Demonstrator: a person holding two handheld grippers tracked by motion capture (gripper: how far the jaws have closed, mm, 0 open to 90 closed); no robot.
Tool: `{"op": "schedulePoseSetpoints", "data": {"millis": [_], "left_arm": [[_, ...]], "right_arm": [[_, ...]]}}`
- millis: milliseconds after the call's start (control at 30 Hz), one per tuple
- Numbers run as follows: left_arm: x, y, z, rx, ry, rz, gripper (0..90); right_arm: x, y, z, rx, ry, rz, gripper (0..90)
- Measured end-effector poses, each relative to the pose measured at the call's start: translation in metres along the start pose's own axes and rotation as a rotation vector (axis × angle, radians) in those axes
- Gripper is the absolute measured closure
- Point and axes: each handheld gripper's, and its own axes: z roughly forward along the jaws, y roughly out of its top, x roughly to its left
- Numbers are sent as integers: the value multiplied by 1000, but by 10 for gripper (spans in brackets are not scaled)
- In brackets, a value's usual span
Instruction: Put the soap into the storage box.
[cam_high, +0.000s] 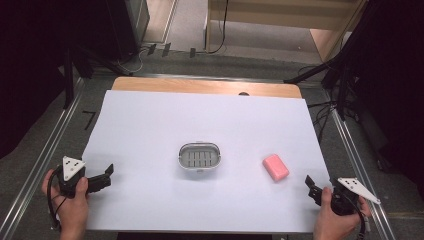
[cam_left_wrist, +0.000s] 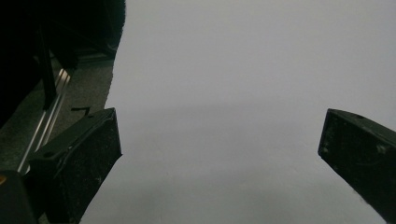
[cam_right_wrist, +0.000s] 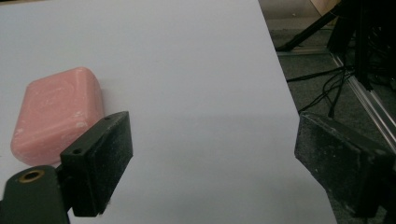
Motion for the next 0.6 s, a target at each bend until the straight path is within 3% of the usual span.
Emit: {"op": "schedulePoseSetpoints", "data": {"millis": [167, 233, 333, 467, 600], "left_arm": [[-1, 0, 0, -1, 6, 9, 0], [-1, 0, 0, 0, 6, 9, 0], [-2, 0, 0, -2, 12, 16, 0], [-3, -1, 0, -5, 19, 23, 0], [-3, -1, 0, -4, 22, 23, 0]], "right_arm": [[-3, -1, -3, -21, 40, 14, 137], [-3, 0, -3, -14, 52, -2, 138], [0, 2, -1, 9, 52, -68, 143], [4, 7, -1, 47, 85, -85, 144], [8, 9, -1, 59, 89, -115, 143]]}}
